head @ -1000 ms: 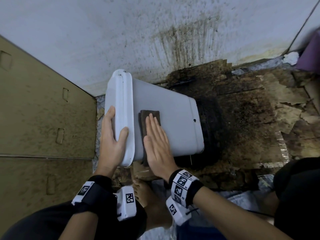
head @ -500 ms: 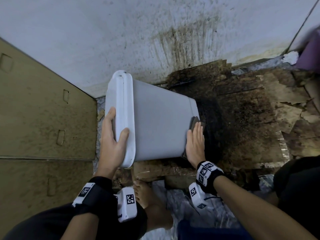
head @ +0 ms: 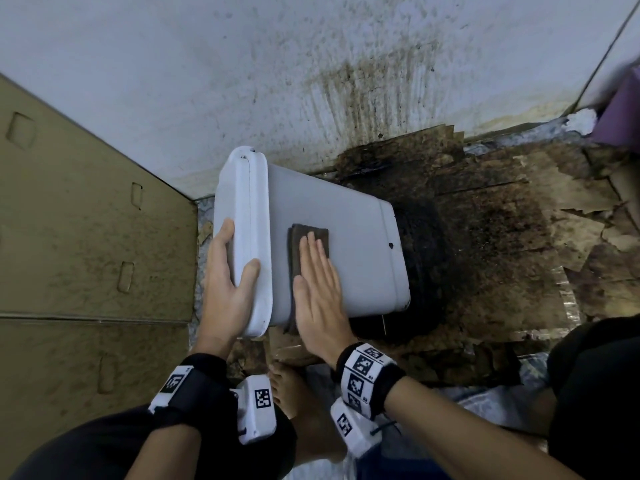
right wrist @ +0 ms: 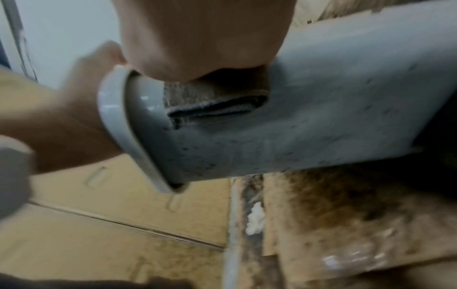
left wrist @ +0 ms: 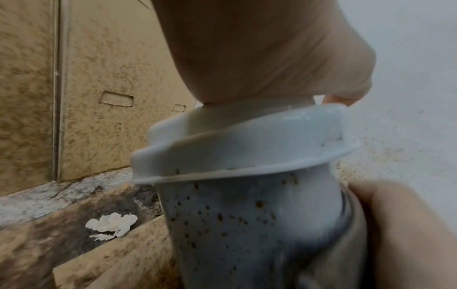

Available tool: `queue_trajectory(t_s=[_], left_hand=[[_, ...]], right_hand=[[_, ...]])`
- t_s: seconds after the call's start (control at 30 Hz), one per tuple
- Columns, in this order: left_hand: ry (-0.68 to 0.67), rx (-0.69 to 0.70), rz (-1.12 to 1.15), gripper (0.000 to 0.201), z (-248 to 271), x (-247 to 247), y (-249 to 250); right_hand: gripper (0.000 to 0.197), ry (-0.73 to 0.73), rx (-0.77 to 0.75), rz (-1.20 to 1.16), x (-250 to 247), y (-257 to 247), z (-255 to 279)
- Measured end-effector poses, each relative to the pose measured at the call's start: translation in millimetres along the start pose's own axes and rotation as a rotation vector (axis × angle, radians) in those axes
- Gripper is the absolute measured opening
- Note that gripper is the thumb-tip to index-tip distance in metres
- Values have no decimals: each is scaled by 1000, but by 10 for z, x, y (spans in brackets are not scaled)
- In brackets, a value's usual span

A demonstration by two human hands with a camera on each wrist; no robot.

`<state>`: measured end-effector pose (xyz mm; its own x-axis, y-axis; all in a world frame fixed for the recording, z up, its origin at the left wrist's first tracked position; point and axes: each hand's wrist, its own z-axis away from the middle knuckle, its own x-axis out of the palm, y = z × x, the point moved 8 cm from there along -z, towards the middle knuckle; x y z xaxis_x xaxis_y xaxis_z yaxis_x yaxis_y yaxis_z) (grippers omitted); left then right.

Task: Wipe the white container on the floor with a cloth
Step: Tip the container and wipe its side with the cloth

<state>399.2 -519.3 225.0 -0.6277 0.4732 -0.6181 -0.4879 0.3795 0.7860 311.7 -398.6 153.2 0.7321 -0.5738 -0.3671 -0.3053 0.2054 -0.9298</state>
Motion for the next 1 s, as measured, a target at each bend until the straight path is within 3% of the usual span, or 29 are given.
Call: queue_trajectory(t_s=[0.13,0.33,0.43,0.53,0.63,0.77,0.9,1.0], left_hand=[[17,-4,23,71,3,-36,-49],[18,-1,35,74,-11,-25,-49],[15,5,27,74,-22,-1,-32],[15,19,26,73,-3,0,-2],[24,37,25,72,-12,9,35],[6,40,-12,76,3,25,59],[9,55,-5,72,14,30,72],[20,29,16,72,1,-8,-5]], right_hand=[[59,12,-44,71,-167,444,24],[61,112,302,59,-466,1548,105],[67,145,425,13,-419,1515,43],[69,179,455,-8,-323,1296,11],[66,117,342,-24,-165,723,-49],[58,-17,3,-10,18,-100,17],[59,-37,-133,96,-104,-2,93],[59,-41,-109,111,-171,328,59]])
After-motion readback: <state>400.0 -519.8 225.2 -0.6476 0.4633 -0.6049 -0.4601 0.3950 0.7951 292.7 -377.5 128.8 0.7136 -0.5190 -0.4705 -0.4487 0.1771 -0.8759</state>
